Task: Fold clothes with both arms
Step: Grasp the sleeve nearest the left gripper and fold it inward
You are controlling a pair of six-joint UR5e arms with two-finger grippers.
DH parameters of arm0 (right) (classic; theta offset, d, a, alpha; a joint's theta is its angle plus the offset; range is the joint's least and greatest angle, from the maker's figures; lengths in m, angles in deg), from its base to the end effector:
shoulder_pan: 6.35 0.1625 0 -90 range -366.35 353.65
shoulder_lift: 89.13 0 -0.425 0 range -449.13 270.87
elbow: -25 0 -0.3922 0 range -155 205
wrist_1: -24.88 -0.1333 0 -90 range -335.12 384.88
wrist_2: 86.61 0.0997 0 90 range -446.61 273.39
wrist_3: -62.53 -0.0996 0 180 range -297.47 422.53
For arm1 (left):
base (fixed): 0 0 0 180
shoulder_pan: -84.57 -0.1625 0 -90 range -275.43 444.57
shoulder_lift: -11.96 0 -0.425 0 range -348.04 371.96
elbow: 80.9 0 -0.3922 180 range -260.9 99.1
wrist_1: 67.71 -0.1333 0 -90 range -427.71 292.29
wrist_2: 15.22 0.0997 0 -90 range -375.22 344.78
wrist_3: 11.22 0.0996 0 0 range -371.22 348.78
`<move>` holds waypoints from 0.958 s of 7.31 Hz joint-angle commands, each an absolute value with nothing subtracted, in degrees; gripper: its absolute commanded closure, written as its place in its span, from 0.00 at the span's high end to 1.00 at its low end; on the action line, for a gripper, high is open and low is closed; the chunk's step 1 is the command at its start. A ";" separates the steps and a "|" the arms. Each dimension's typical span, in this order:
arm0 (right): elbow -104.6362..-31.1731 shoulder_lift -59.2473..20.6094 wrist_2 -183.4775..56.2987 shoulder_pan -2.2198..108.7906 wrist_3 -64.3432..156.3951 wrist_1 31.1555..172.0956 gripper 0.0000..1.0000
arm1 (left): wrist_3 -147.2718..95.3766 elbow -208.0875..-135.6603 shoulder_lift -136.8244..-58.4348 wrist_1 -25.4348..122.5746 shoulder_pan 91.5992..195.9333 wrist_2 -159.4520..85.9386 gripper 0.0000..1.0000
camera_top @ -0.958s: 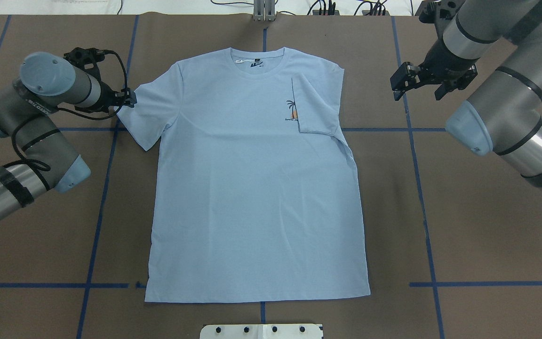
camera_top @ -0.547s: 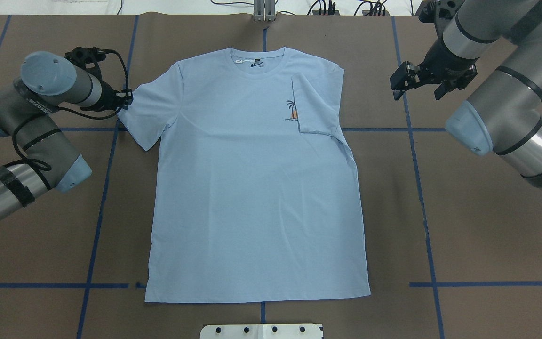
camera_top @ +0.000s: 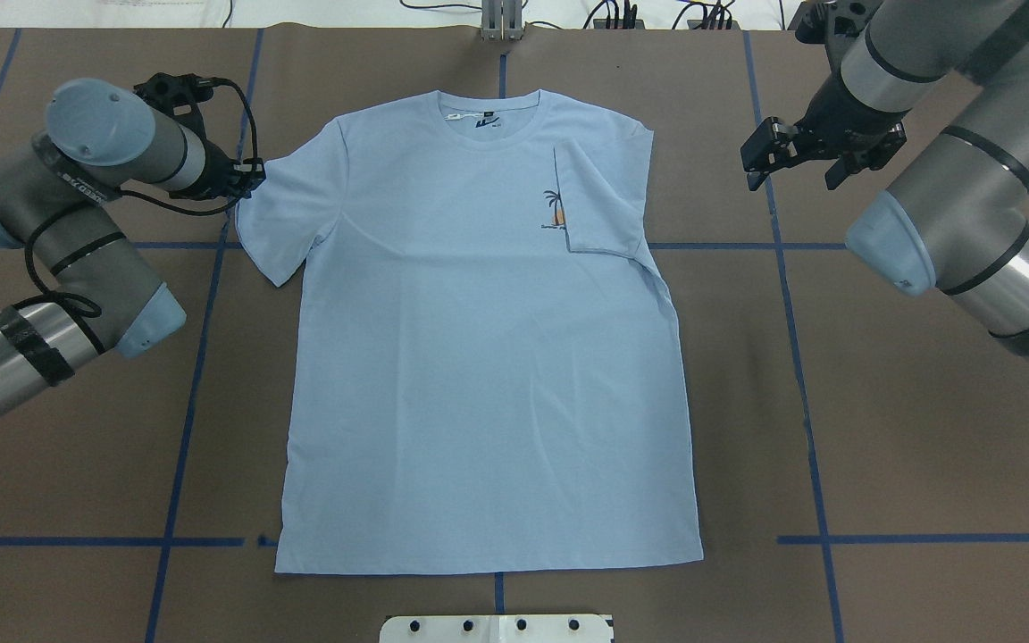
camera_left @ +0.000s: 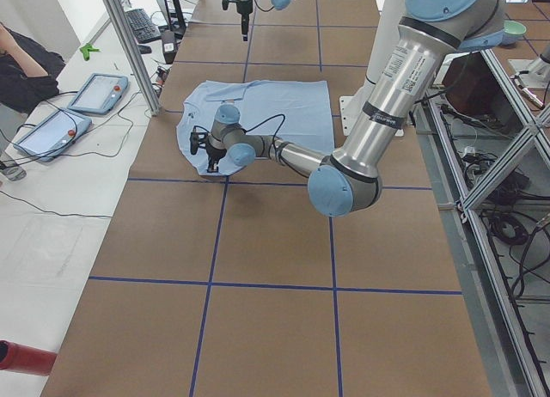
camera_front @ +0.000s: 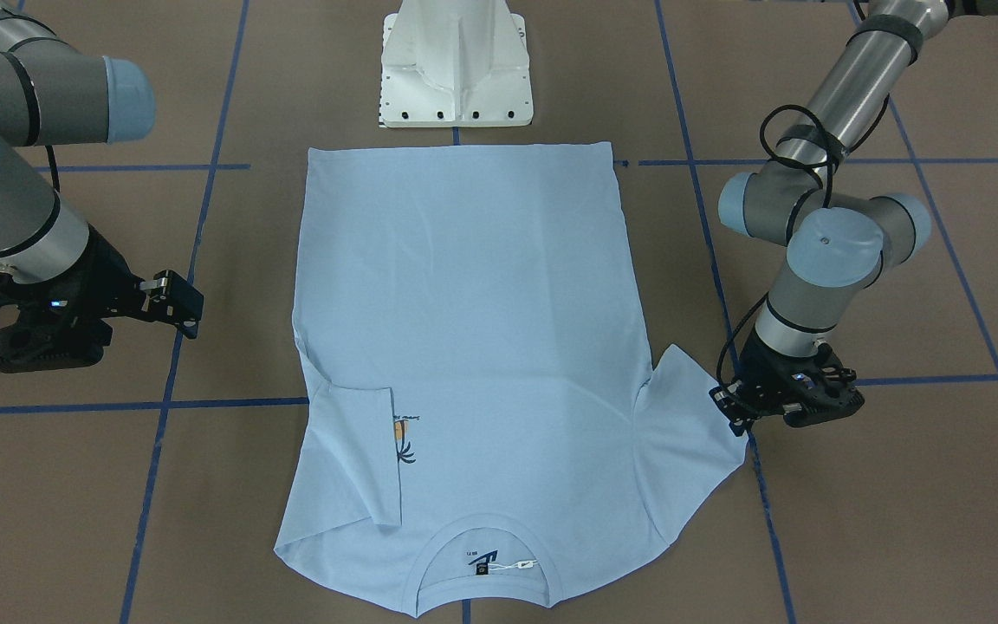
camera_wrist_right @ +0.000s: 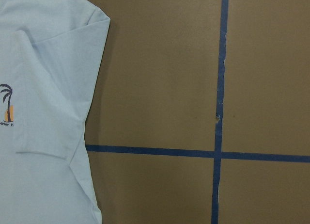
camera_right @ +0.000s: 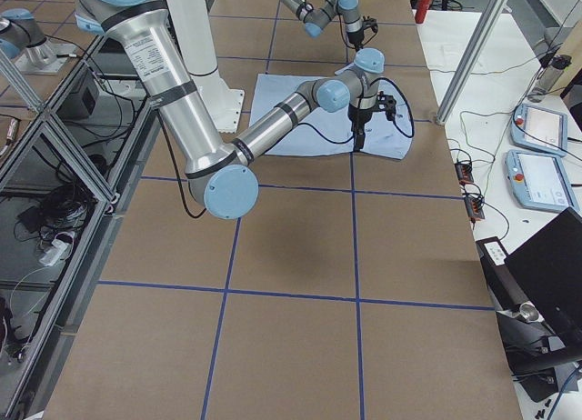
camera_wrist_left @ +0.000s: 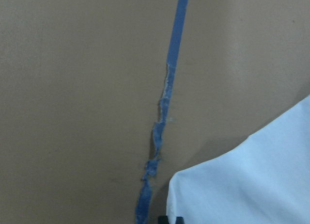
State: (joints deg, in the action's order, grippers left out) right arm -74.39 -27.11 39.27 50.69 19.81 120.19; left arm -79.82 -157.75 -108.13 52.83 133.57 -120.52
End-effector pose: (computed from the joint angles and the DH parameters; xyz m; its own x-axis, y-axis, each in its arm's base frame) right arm -0.2845 -0.5764 0.3152 0.6879 -0.0332 0.7250 -0.0076 0.9986 0.0530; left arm 0.3958 -0.6185 0.4074 0.6319 -0.1904 -0.7513 0.3972 0.9120 0.1029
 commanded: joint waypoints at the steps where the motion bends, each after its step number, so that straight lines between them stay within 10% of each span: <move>1: -74.49 -27.08 39.25 50.69 19.81 120.15 1.00 | -80.73 -161.24 -113.43 42.27 131.52 -120.60 0.00; 5: -74.14 -26.90 39.25 50.61 19.90 120.15 1.00 | -92.95 -138.35 -134.44 48.88 128.25 -120.52 0.00; 6: -74.05 -26.81 39.25 50.52 19.81 120.24 1.00 | -92.61 -137.25 -133.68 52.05 127.73 -120.43 0.16; 7: -73.70 -26.81 39.25 50.43 19.81 120.15 1.00 | -90.52 -137.33 -133.32 52.43 127.38 -120.08 0.99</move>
